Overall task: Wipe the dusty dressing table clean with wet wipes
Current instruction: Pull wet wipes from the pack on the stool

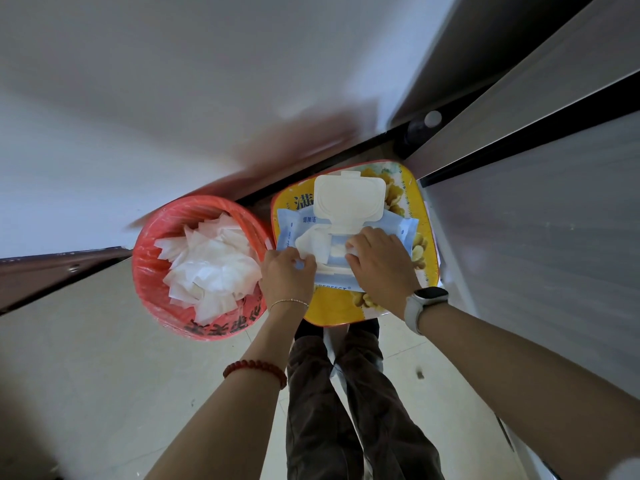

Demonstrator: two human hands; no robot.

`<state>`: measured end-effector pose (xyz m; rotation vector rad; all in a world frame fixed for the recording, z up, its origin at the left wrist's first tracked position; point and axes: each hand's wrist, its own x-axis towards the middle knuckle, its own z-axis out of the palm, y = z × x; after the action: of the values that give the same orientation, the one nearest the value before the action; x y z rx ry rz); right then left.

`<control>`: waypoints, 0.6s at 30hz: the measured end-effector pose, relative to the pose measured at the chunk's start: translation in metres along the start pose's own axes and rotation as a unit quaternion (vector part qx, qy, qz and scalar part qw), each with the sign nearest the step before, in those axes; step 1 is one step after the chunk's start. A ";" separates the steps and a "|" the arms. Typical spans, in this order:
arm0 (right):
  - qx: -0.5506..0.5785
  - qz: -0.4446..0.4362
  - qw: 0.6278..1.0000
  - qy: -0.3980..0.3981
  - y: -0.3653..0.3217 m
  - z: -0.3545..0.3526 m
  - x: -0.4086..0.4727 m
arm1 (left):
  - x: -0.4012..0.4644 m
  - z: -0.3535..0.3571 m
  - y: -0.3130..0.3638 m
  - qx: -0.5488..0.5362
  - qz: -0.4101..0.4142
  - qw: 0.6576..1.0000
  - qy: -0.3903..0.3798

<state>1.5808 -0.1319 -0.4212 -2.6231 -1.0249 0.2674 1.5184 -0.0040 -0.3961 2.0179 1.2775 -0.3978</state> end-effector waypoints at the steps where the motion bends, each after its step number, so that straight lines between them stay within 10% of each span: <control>1: -0.015 0.002 1.000 -0.005 -0.002 0.000 0.003 | 0.000 0.000 0.000 -0.001 0.001 1.000 0.000; 18: -0.015 0.072 0.997 -0.035 -0.012 -0.003 0.013 | -0.001 0.000 -0.003 -0.014 0.006 1.000 -0.006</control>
<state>1.5834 -0.1149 -0.4149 -2.7372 -0.8685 0.3816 1.5156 -0.0040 -0.3966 1.9966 1.2569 -0.3830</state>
